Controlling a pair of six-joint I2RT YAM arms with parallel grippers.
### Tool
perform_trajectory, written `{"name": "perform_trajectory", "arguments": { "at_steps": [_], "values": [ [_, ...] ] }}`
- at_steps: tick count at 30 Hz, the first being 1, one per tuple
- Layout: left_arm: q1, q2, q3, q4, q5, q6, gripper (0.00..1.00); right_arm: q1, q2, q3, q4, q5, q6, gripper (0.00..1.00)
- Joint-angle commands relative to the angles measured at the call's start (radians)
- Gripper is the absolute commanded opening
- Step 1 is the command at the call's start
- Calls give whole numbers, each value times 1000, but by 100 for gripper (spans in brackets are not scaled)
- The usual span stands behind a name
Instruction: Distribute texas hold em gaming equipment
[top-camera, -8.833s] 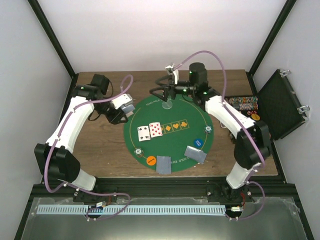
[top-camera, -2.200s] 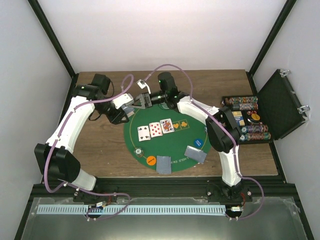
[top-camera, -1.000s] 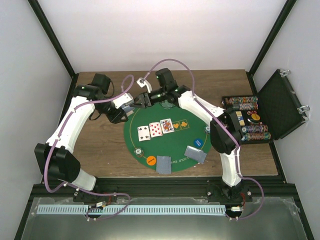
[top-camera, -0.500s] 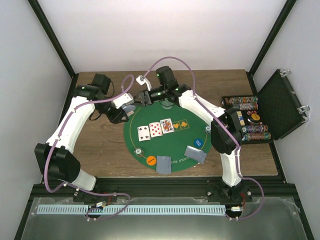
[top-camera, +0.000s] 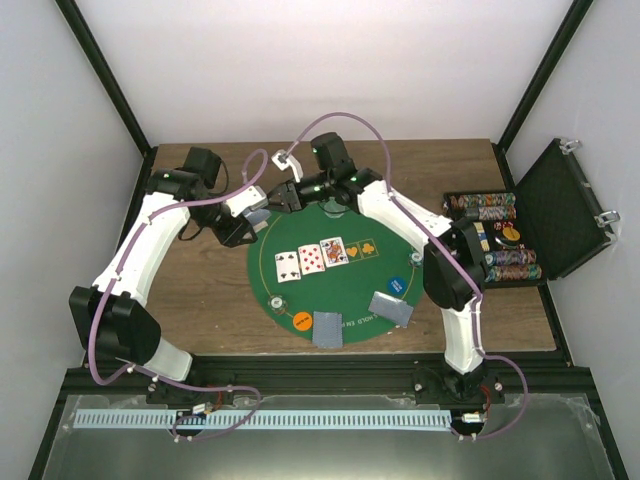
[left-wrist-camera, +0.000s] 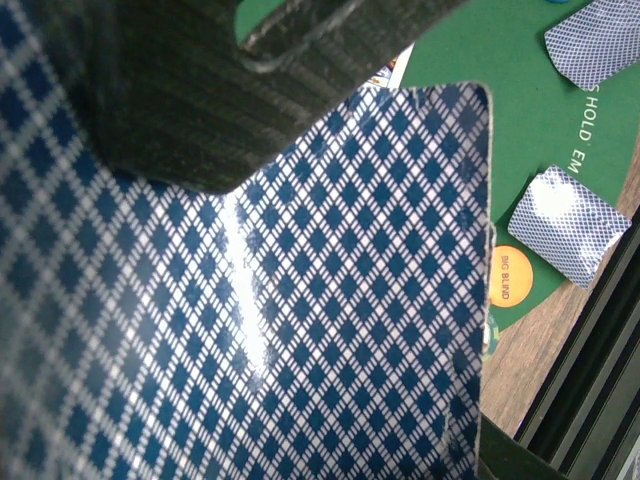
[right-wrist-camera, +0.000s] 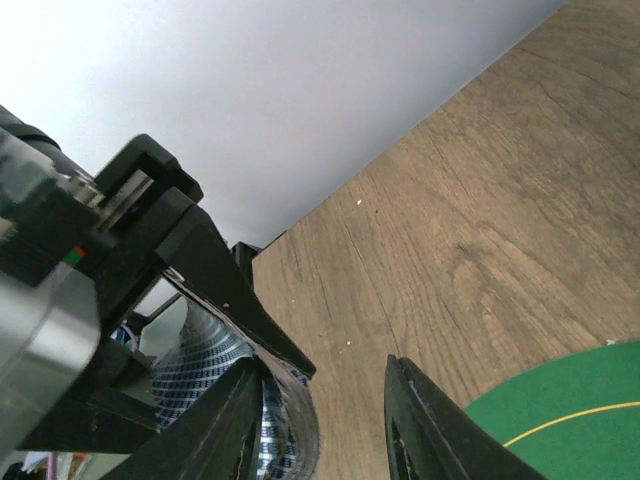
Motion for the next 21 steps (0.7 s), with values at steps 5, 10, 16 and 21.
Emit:
{"name": "perform_trajectory", "arguments": {
  "at_steps": [5, 10, 16, 21],
  "values": [
    [-4, -24, 0, 4, 20, 4, 41, 0, -67, 15, -57, 53, -39, 27],
    [-4, -29, -3, 6, 17, 4, 41, -1, -80, 12, -89, 78, -55, 27],
    [-4, -24, 2, 5, 17, 4, 41, 6, -61, 3, -32, -9, -7, 33],
    [-3, -20, 6, 5, 19, 1, 41, 16, -21, 7, 11, -23, 37, 41]
  ]
}}
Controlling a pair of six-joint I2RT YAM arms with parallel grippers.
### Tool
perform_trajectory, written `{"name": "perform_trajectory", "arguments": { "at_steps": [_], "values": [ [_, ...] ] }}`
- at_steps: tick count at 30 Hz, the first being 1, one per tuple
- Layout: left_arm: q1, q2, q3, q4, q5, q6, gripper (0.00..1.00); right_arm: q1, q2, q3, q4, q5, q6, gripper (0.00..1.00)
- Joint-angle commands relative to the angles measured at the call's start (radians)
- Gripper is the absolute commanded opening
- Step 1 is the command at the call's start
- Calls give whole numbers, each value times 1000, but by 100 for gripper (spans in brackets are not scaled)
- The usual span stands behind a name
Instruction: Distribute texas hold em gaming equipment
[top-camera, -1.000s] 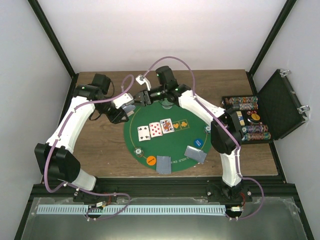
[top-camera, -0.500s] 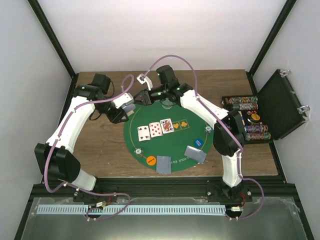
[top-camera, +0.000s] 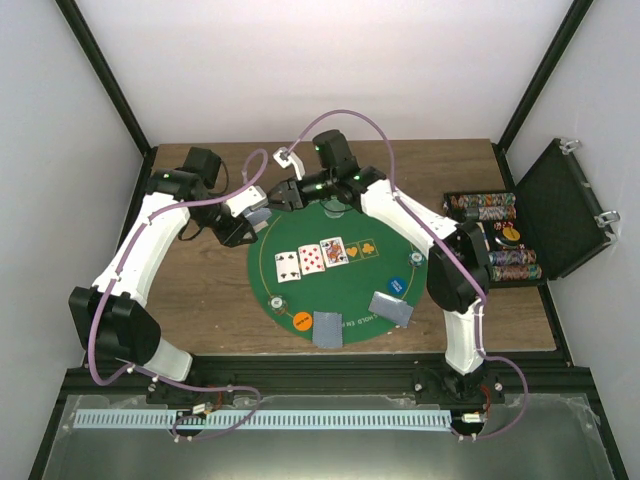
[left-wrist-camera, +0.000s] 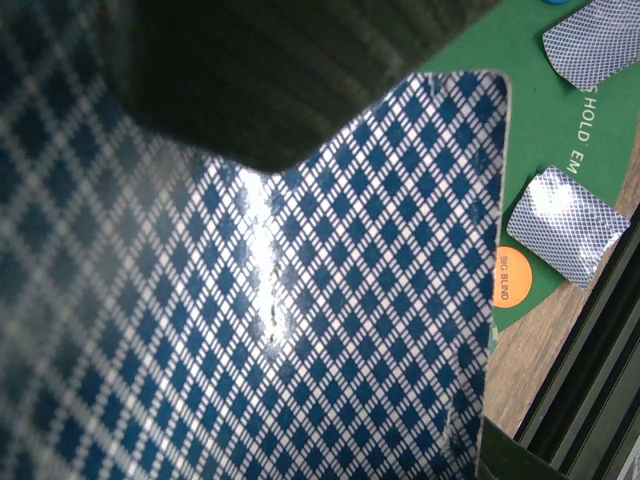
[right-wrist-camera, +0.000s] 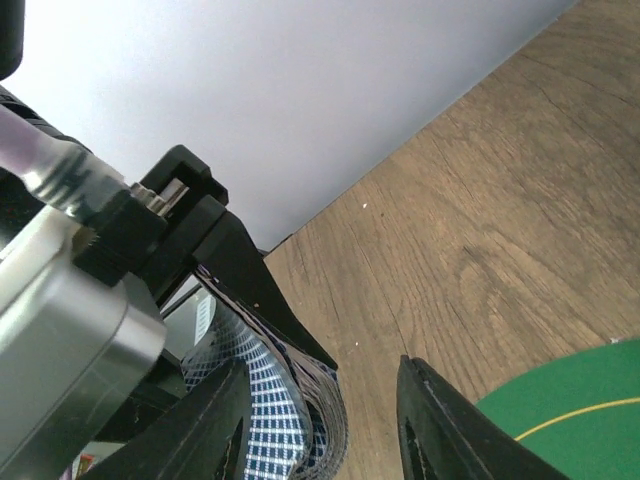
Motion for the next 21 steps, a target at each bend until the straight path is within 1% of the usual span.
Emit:
{"name": "perform_trajectory", "arguments": {
  "at_steps": [1, 3, 5, 7, 9, 12, 16, 18, 20, 21],
  "values": [
    [-4, -18, 6, 3, 18, 2, 41, 13, 19, 6, 54, -30, 42, 42],
    [-4, -20, 5, 4, 19, 2, 41, 13, 22, 7, 55, -24, 38, 41],
    [-3, -21, 4, 2, 20, 2, 41, 13, 19, 10, 38, -10, 22, 37],
    [-3, -21, 1, 5, 19, 3, 41, 13, 5, 10, 6, 36, 3, 34],
    [-3, -18, 1, 5, 17, 2, 41, 8, -12, -4, 3, 77, 4, 30],
    [-3, -15, 3, 5, 15, 2, 41, 3, -32, -24, 19, 66, 11, 23],
    [-3, -18, 0, 5, 14, 5, 41, 0, -26, -31, 15, 3, 19, 16],
    [-2, -20, -3, 7, 13, 5, 41, -3, -25, -34, 12, -2, 18, 10],
    [-2, -21, -4, 6, 12, 5, 41, -8, -29, -38, 12, -8, 18, 1],
    [-3, -20, -4, 6, 13, 5, 41, -12, -32, -41, 13, -10, 19, 1]
  ]
}}
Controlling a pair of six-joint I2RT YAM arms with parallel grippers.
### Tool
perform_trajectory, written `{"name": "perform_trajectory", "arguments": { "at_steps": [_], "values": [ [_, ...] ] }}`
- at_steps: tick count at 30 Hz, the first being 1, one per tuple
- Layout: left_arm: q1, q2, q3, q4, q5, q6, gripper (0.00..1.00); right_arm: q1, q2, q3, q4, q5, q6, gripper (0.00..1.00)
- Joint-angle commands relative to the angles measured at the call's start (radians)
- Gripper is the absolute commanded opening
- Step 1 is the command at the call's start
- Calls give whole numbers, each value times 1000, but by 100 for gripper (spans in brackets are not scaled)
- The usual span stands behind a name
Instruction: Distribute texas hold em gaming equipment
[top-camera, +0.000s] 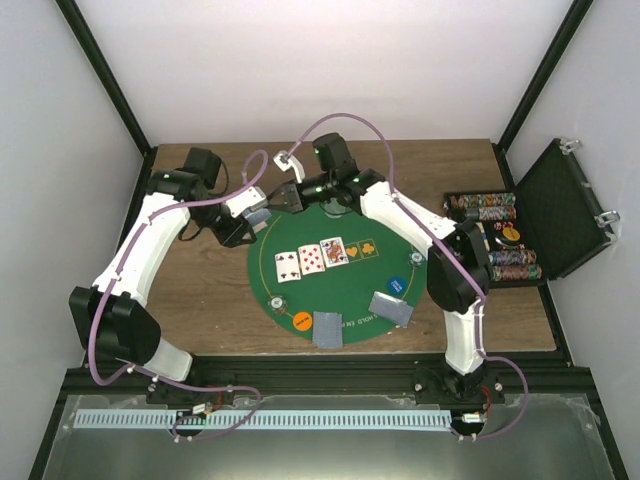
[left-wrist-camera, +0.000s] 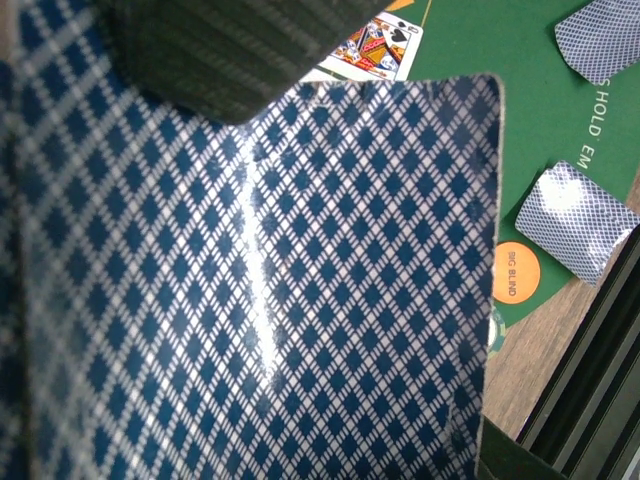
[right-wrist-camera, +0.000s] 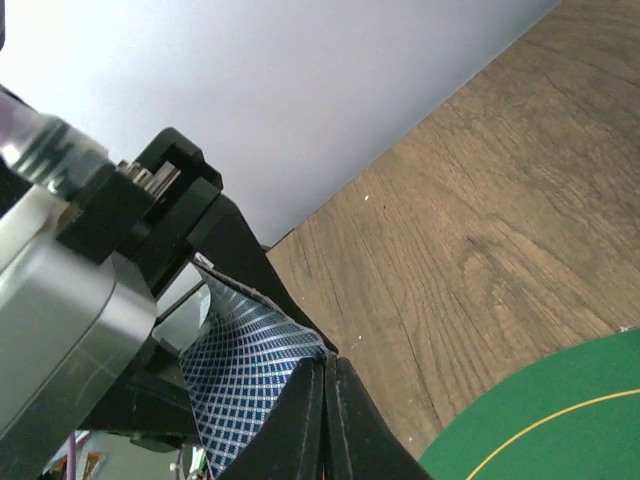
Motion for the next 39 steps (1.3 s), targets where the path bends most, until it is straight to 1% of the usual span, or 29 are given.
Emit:
{"name": "perform_trajectory", "arguments": {
  "at_steps": [1, 7, 17, 20, 30, 33, 35, 37, 39],
  "values": [
    [-2, -21, -3, 6, 27, 7, 41, -14, -41, -20, -10, -7, 2, 1],
    [0, -17, -2, 8, 29, 7, 41, -40, -82, -53, -10, 20, -6, 1],
    [-1, -19, -5, 7, 28, 7, 41, -52, -130, -67, -11, 0, -46, 1],
    [0, -17, -4, 7, 25, 5, 41, -80, -166, -83, -5, 1, -52, 1],
    [6, -15, 0, 14, 14, -7, 41, -190, -300, -164, -97, 71, -136, 1],
    [11, -19, 0, 16, 11, -8, 41, -275, -352, -202, -164, 82, -241, 1],
    [13, -20, -3, 18, 11, -8, 41, -321, -388, -221, -231, 144, -353, 1],
    [16, -18, -3, 18, 6, -9, 41, -330, -417, -252, -326, 297, -578, 1],
    [16, -17, 0, 19, 7, -10, 41, -330, -428, -284, -415, 351, -797, 1]
  ]
}}
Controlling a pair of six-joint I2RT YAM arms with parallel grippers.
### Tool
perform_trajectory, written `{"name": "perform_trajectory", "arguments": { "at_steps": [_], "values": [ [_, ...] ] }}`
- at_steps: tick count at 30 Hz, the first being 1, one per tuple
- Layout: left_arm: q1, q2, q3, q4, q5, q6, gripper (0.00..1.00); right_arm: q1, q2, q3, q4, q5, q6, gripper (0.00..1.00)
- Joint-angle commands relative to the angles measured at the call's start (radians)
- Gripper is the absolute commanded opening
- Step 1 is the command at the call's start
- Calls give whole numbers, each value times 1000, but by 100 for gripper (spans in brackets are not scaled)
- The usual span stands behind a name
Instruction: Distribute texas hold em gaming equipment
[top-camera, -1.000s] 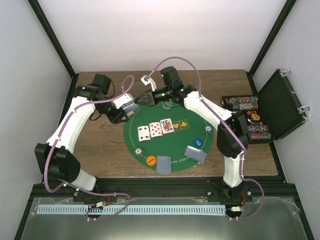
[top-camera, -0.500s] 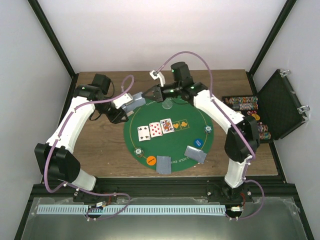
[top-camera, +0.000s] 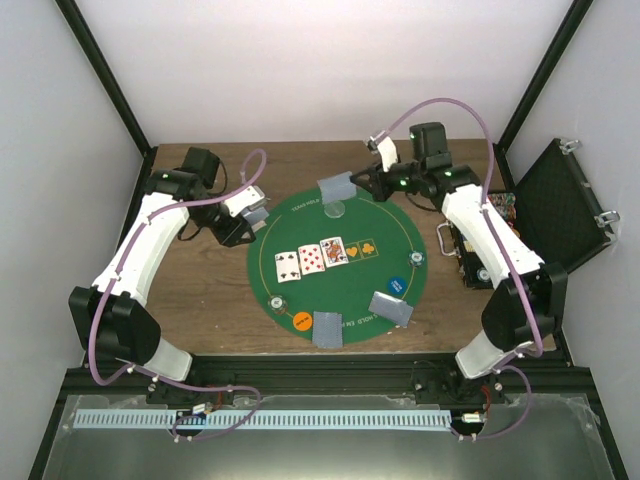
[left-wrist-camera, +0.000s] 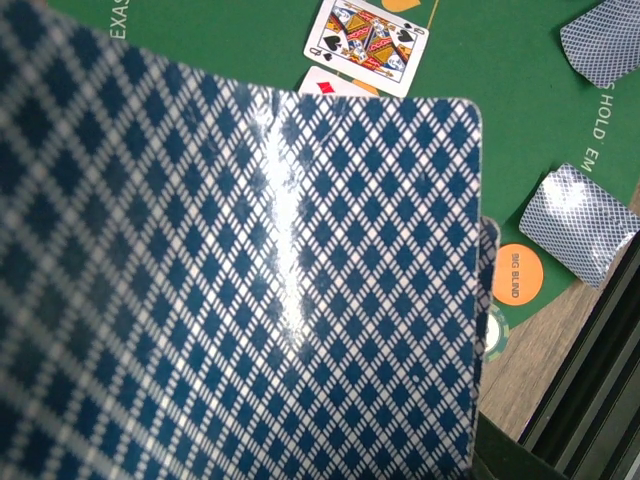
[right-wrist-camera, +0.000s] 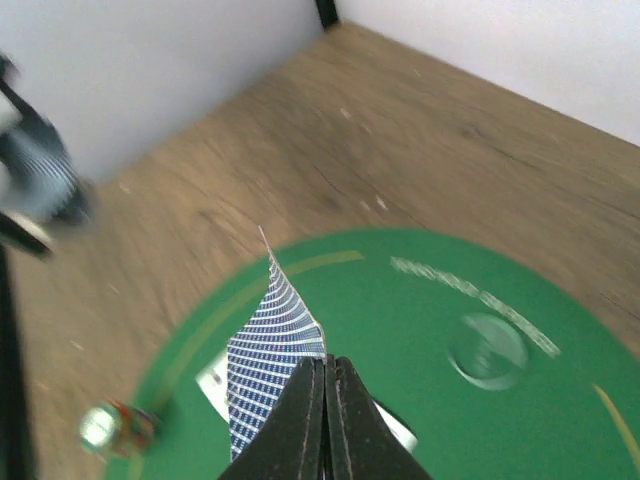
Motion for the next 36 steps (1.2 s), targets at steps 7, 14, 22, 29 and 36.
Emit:
{"name": "perform_trajectory", "arguments": {
  "at_steps": [7, 14, 22, 29, 36],
  "values": [
    [6, -11, 9, 11, 14, -6, 41, 7, -40, -150, -423, 380, -885, 1],
    [8, -15, 1, 13, 12, -5, 41, 63, -12, -222, -418, 511, -994, 1],
    [9, -23, -5, 15, 12, -2, 41, 144, 107, -244, -279, 647, -1146, 1],
    [11, -28, -6, 14, 11, 0, 41, 187, 120, -358, -1, 694, -1364, 1],
    [14, -30, -6, 15, 11, 0, 41, 195, 164, -391, 125, 719, -1471, 1]
  ]
}}
